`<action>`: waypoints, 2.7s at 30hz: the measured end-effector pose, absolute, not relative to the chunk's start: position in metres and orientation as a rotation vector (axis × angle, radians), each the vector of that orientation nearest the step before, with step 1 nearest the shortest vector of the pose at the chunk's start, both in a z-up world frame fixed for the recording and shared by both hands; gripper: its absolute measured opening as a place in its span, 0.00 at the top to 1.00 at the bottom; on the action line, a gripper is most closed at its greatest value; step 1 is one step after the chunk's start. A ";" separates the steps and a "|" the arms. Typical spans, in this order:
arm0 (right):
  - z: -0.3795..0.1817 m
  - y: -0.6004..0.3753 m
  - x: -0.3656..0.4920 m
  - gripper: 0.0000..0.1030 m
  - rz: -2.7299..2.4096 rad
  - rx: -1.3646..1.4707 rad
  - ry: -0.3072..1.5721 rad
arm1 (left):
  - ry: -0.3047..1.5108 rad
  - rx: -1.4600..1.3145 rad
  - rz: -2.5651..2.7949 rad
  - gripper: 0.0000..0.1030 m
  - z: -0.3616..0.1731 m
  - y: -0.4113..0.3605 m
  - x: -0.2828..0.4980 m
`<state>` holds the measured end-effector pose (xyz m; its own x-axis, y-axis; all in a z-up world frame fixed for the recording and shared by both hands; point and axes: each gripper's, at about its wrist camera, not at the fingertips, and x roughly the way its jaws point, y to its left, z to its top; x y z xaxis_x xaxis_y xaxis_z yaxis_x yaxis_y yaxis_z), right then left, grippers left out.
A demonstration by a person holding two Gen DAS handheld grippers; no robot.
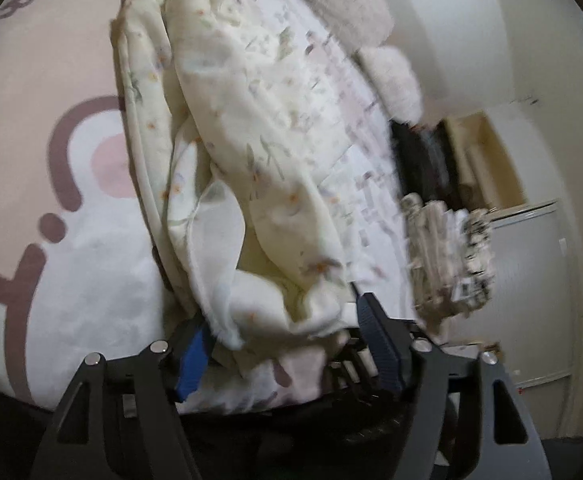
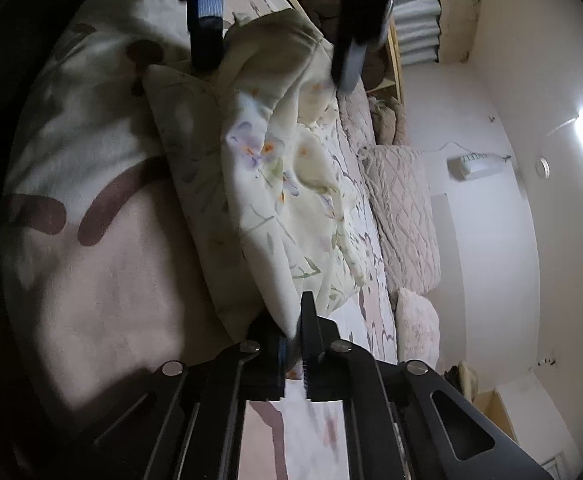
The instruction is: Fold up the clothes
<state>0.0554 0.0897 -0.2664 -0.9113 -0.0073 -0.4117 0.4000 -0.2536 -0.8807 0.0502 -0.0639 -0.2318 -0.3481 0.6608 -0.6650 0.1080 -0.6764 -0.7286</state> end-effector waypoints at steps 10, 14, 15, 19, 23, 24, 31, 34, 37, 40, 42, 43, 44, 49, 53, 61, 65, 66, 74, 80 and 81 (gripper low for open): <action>-0.283 0.116 0.066 0.97 -2.247 0.538 1.726 | -1.042 -1.512 2.006 0.66 -0.248 -0.067 0.066; -0.283 0.117 0.068 0.97 -2.265 0.560 1.688 | -1.048 -1.507 2.016 0.66 -0.239 -0.079 0.070; -0.282 0.117 0.068 0.97 -2.263 0.562 1.685 | -1.014 -1.508 2.041 0.66 -0.234 -0.081 0.072; -0.285 0.118 0.074 0.97 -2.254 0.570 1.681 | -0.750 -1.479 2.287 0.65 -0.194 -0.092 0.077; -0.285 0.119 0.075 0.97 -2.255 0.586 1.664 | -0.700 -1.330 2.360 0.65 -0.156 -0.099 0.064; -0.286 0.119 0.078 0.97 -2.256 0.587 1.663 | -0.692 -1.276 2.342 0.65 -0.147 -0.095 0.056; -0.285 0.118 0.080 0.97 -2.252 0.594 1.661 | -0.543 -1.339 2.263 0.65 -0.180 -0.044 -0.009; -0.286 0.118 0.080 0.97 -2.253 0.596 1.657 | -0.444 -1.472 2.353 0.65 -0.213 -0.065 -0.017; -0.285 0.119 0.080 0.97 -2.255 0.597 1.644 | -0.454 -1.501 2.398 0.77 -0.221 -0.099 -0.015; -0.283 0.120 0.078 0.97 -2.253 0.602 1.637 | -0.380 -1.460 2.521 0.75 -0.201 -0.123 -0.022; -0.282 0.121 0.077 0.97 -2.253 0.608 1.628 | -0.334 -1.385 2.571 0.73 -0.179 -0.134 -0.039; -0.282 0.121 0.076 0.97 -2.254 0.611 1.624 | -0.301 -1.354 2.598 0.68 -0.170 -0.136 -0.047; -0.282 0.121 0.076 0.97 -2.254 0.612 1.625 | -0.230 -1.301 2.633 0.57 -0.157 -0.135 -0.062; -0.282 0.119 0.075 0.97 -2.260 0.629 1.621 | 0.119 -1.221 2.687 0.38 -0.149 -0.106 -0.128; -0.281 0.118 0.072 0.96 -2.262 0.649 1.616 | 0.504 -1.320 2.697 0.38 -0.186 -0.079 -0.178; -0.280 0.118 0.072 0.96 -2.263 0.657 1.610 | 0.690 -1.518 2.881 0.39 -0.214 -0.156 -0.222; -0.280 0.118 0.071 0.96 -2.260 0.658 1.598 | 0.564 -1.539 2.991 0.39 -0.198 -0.204 -0.224; -0.280 0.118 0.071 0.96 -2.260 0.658 1.595 | 0.554 -1.534 3.012 0.39 -0.194 -0.213 -0.223; -0.269 0.123 0.069 0.96 -2.251 0.675 1.538 | 0.215 -1.342 2.911 0.39 -0.158 -0.187 -0.175; -0.243 0.129 0.071 0.96 -2.200 0.717 1.423 | 0.111 -1.285 2.582 0.39 -0.176 -0.107 -0.130; -0.236 0.130 0.074 0.96 -2.180 0.730 1.385 | 0.153 -1.297 2.549 0.39 -0.185 -0.096 -0.125</action>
